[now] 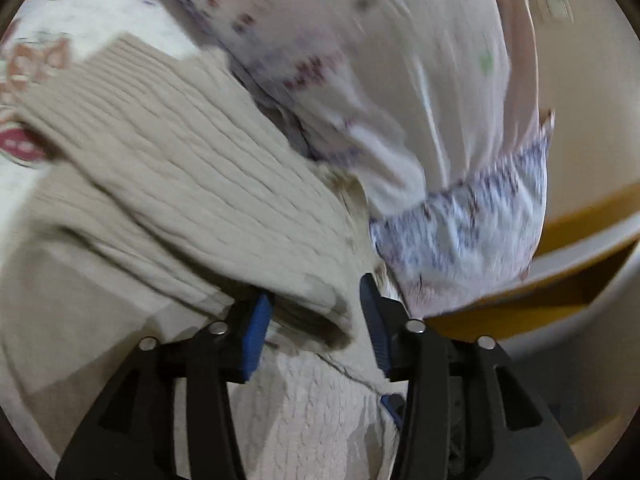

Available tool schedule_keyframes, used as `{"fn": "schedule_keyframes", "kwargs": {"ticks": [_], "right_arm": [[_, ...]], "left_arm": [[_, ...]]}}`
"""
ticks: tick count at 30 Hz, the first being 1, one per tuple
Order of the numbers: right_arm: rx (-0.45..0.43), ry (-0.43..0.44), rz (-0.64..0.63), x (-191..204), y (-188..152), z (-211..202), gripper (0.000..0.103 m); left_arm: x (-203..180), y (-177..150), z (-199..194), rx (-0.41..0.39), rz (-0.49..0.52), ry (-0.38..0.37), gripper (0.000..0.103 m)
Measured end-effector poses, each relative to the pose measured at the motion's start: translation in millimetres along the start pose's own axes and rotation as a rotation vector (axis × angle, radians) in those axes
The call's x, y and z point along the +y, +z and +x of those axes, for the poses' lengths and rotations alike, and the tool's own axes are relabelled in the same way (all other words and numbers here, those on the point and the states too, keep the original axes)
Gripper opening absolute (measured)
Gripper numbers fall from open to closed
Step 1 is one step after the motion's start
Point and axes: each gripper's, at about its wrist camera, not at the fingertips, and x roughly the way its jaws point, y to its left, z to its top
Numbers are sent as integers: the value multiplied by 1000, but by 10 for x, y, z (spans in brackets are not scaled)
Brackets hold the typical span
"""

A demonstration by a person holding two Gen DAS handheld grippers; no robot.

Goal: Fold small clothes

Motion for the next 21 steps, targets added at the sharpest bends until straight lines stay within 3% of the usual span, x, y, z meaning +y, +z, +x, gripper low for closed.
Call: {"fn": "schedule_keyframes", "kwargs": {"ticks": [8, 10, 12, 14, 19, 20, 21], "right_arm": [[7, 8, -22, 50, -21, 15, 50], [5, 6, -24, 49, -18, 13, 50], [4, 5, -23, 41, -16, 11, 50], [-1, 5, -22, 34, -17, 2, 50], [-27, -9, -15, -25, -1, -68, 50], [-30, -14, -13, -42, 2, -80, 50], [-32, -23, -8, -69, 6, -91, 50]], "left_arm": [[375, 273, -365, -120, -182, 10, 44], [343, 311, -361, -140, -193, 10, 39], [251, 342, -325, -140, -149, 10, 19], [59, 331, -229, -122, -79, -11, 15], [-459, 98, 186, -15, 89, -67, 17], [-576, 0, 341, 37, 129, -79, 22], [-664, -91, 470, 85, 165, -85, 35]]}}
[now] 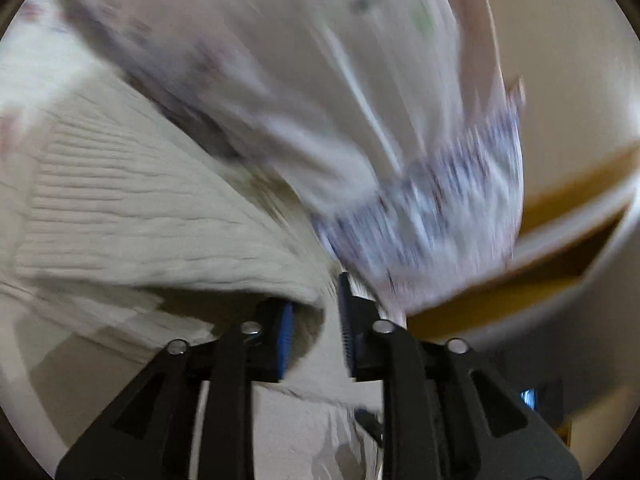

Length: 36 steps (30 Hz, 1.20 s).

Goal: Fold small clothes

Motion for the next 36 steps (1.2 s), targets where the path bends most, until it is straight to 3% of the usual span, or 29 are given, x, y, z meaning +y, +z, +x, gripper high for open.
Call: {"fn": "schedule_keyframes", "kwargs": {"ticks": [3, 5, 8, 10, 15, 18, 22, 24, 27, 32, 34, 36], "right_arm": [[-2, -21, 7, -56, 11, -19, 50], [-8, -29, -13, -48, 33, -48, 50], [-25, -23, -86, 72, 90, -99, 50], [-35, 6, -190, 289, 143, -124, 50], [-31, 109, -535, 1103, 83, -12, 50], [-10, 138, -724, 1624, -36, 209, 45], [27, 145, -866, 2089, -189, 529, 39], [62, 144, -907, 2242, -241, 702, 37], [92, 121, -960, 2430, -335, 916, 37], [119, 64, -983, 2478, -415, 1189, 36], [99, 61, -947, 2434, -396, 1193, 17], [116, 118, -848, 2347, -274, 1152, 8]], "left_arm": [[-195, -213, 311, 135, 106, 4, 69], [-220, -314, 326, 178, 154, 5, 74], [-106, -276, 123, 195, 122, -33, 76], [34, -209, -112, 165, 80, -46, 76], [526, 28, -733, 11, -17, 58, 76], [740, 95, -919, -29, -79, 89, 75], [816, 122, -1044, -57, -81, 130, 73], [877, 132, -1061, -63, -86, 162, 74], [926, 134, -1030, -63, -96, 145, 74], [918, 129, -980, -58, -81, 150, 74], [908, 131, -966, -57, -82, 148, 74], [907, 128, -970, -57, -76, 150, 74]]}}
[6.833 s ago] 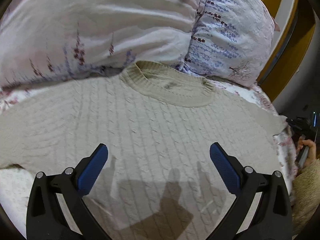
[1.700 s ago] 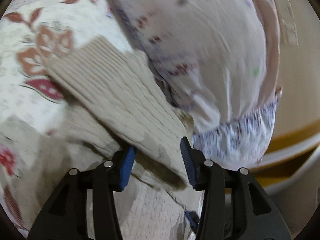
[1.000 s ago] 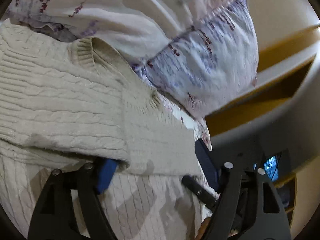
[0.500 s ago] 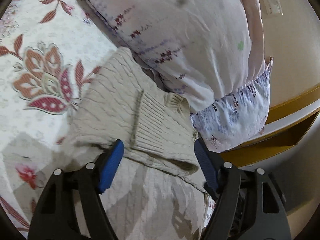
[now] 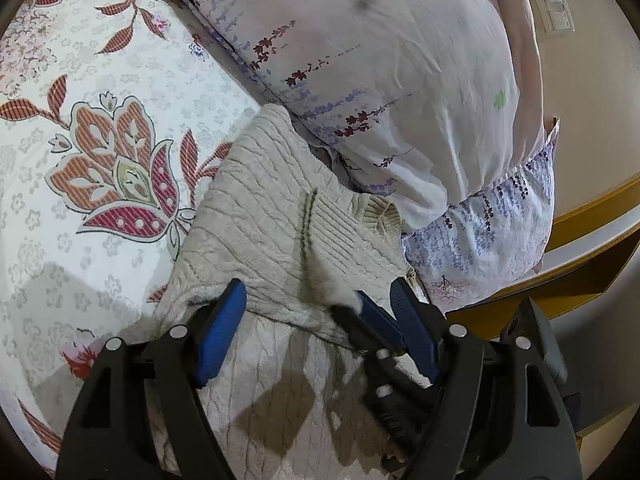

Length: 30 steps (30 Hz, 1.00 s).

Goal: Fold small clothes

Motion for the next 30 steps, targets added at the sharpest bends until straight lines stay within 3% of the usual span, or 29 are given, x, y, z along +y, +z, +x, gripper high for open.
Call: {"fn": "schedule_keyframes", "kwargs": {"ticks": [2, 7, 12, 14, 17, 20, 25, 30], "right_arm": [[-38, 17, 90, -131, 17, -119, 6], [-240, 43, 406, -722, -202, -737, 6], [-369, -55, 691, -1273, -811, -1245, 6], [-364, -84, 844, -1512, -1191, -1326, 6], [-269, 8, 1022, -1745, -1597, -1138, 6], [-191, 75, 1097, -1797, -1765, -943, 8], [-235, 165, 1211, -1913, -1884, -997, 45], [-240, 147, 1266, -2066, -1963, -1064, 43]], "left_arm": [[-5, -3, 0, -2, 6, 3, 74], [-19, -9, 1, 0, 13, 6, 74], [-30, -14, 0, 4, 24, 7, 75], [-49, -18, 5, 8, 35, 8, 76], [-75, -23, 18, 10, 53, 17, 80], [-104, -31, 35, 13, 67, 20, 83], [-106, -26, 41, 16, 72, 18, 84], [-119, -18, 53, 19, 82, 15, 87]]}}
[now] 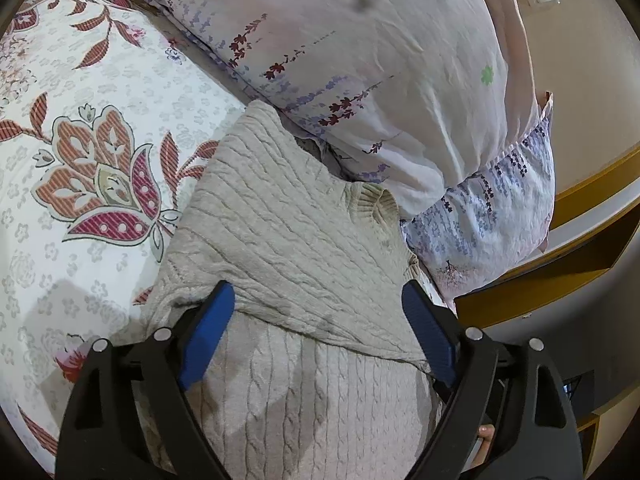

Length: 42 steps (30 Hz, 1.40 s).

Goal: Fold small clothes

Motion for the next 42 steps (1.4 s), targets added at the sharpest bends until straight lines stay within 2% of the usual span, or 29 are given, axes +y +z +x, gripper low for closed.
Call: {"fn": "schedule_keyframes", "kwargs": {"ticks": [2, 3, 6, 8, 10, 20, 21, 22, 23, 24, 25, 27, 30, 35, 39, 41, 42], "right_arm": [[7, -40, -11, -6, 33, 15, 26], [13, -53, -29, 35, 57, 97, 8], [-59, -35, -119, 178, 28, -60, 7], [-109, -50, -194, 298, -26, -202, 7], [-120, -93, -221, 325, -50, -220, 7], [-36, -268, -217, 178, -71, -39, 8], [-32, -277, -222, 189, -75, -81, 11], [-36, -289, -230, 197, -85, -143, 19], [-43, -295, -237, 200, -98, -193, 21], [-57, -303, -255, 205, -121, -292, 28], [-65, -306, -268, 204, -137, -376, 40], [-89, -297, -293, 173, -177, -591, 50], [-104, -288, -316, 89, -252, -919, 50], [-75, -282, -291, -147, -429, -1295, 50], [-21, -293, -273, -351, -639, -1457, 49], [1, -291, -262, -421, -723, -1495, 44], [8, -274, -254, -455, -771, -1525, 40]], "left_arm": [[-12, 1, 7, 2, 6, 0, 89], [-16, 3, 9, 4, 7, 0, 90], [-3, 5, -6, 28, -15, -13, 90], [14, 1, -27, 42, -29, -24, 90], [21, -15, -54, 52, -22, -21, 90], [-5, -60, -113, 72, 38, 0, 90], [-16, -82, -137, 77, 53, 4, 89], [-27, -104, -160, 79, 66, 9, 89], [-38, -138, -207, 80, 89, 15, 89], [-49, -171, -260, 79, 114, 19, 89], [-54, -205, -316, 79, 135, 23, 89], [-56, -288, -459, 76, 180, 38, 89], [-14, -425, -694, 70, 234, 66, 89], [140, -642, -964, 77, 233, 69, 88], [223, -829, -1093, 89, 216, 48, 79], [244, -939, -1117, 108, 207, 35, 75], [247, -982, -1120, 114, 207, 27, 70]]}}
